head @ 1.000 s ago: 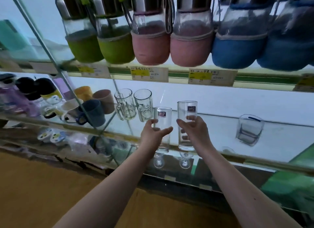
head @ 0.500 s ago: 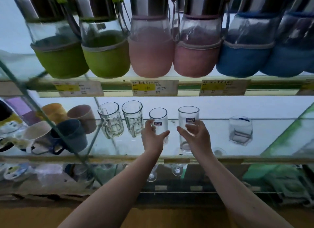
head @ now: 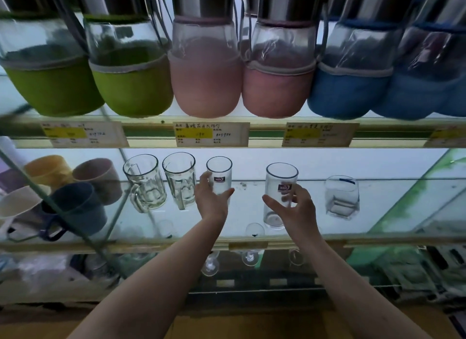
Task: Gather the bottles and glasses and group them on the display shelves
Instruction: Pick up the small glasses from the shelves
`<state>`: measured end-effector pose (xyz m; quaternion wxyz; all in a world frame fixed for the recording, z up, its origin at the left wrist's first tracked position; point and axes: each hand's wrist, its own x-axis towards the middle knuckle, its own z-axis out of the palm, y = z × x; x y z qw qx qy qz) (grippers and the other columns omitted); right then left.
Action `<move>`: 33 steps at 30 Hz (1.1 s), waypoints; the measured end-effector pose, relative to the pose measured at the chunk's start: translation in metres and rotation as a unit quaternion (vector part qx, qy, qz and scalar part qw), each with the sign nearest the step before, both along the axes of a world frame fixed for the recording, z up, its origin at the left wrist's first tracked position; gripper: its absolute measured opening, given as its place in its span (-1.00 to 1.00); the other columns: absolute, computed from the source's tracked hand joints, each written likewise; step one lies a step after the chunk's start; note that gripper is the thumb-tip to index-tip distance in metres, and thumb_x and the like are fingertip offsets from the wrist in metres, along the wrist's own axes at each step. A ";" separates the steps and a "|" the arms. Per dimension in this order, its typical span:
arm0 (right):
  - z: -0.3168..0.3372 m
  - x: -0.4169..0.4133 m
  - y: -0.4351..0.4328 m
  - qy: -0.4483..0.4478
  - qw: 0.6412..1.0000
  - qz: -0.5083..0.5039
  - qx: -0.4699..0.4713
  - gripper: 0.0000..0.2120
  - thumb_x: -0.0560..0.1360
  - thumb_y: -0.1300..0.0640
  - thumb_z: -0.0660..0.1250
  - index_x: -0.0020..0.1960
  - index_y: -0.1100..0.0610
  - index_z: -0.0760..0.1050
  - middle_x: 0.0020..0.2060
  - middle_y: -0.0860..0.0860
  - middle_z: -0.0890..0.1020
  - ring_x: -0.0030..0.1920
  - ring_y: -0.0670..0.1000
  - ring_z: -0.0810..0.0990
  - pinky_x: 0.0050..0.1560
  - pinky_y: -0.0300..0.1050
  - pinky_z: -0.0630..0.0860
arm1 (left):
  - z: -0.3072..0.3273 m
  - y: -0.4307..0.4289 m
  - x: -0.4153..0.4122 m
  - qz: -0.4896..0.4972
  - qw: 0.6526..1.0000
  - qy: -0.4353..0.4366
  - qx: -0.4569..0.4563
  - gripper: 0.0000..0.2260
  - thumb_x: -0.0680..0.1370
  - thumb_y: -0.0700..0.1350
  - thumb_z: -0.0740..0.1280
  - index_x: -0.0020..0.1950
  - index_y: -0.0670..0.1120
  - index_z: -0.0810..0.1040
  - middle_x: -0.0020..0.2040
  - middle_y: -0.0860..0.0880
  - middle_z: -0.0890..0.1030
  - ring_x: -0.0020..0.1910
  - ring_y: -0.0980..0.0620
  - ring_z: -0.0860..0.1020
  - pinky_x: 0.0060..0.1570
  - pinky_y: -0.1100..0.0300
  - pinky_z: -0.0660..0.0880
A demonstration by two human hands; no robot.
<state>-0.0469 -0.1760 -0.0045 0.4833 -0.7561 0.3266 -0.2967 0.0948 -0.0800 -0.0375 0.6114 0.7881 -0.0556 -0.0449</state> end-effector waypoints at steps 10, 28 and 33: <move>-0.009 0.001 -0.011 -0.006 1.000 -0.006 -0.013 -0.49 0.33 0.03 0.53 0.21 0.13 0.47 0.08 0.05 0.53 -0.03 -0.03 0.52 -0.18 -0.34 0.41 | -0.001 -0.005 0.006 0.007 0.999 -0.024 0.025 -0.45 0.39 -0.24 0.50 0.32 -0.08 0.39 0.16 -0.16 0.46 0.12 -0.08 0.45 0.06 0.20 0.37; -0.034 0.052 0.002 -0.063 0.997 0.012 0.039 -0.39 0.31 0.14 0.56 0.28 0.12 0.39 0.16 0.02 0.55 0.11 -0.08 0.50 0.04 -0.32 0.44 | -0.025 0.011 0.009 -0.030 0.996 0.057 0.062 -0.35 0.45 -0.11 0.46 0.43 -0.20 0.22 0.35 -0.20 0.40 0.28 -0.15 0.42 0.22 0.05 0.39; -0.043 0.069 0.010 -0.074 0.996 0.021 0.040 -0.41 0.32 0.17 0.55 0.28 0.12 0.40 0.16 0.01 0.57 0.12 -0.07 0.51 0.02 -0.38 0.43 | -0.028 0.017 0.015 -0.049 0.997 0.044 0.048 -0.37 0.42 -0.11 0.48 0.41 -0.13 0.29 0.31 -0.14 0.47 0.25 -0.12 0.46 0.23 -0.04 0.43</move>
